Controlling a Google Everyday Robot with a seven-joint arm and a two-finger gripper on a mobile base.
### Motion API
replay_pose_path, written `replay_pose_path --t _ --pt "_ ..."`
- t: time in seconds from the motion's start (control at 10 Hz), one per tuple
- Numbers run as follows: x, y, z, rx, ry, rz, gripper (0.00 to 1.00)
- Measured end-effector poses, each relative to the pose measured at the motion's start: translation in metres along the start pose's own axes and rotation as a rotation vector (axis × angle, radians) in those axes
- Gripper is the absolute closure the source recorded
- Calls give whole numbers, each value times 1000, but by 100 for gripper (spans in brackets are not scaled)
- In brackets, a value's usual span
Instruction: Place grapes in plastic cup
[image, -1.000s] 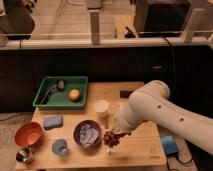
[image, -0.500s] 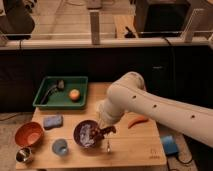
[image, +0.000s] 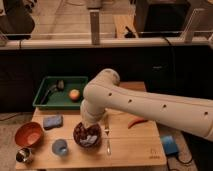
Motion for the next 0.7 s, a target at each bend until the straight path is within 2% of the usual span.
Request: replay_pose_path --t 0.5,0.7 --pt "-52 -15 28 -70 -19 -130 96" --pt "-65 -18 34 -89 -27 -161 96"
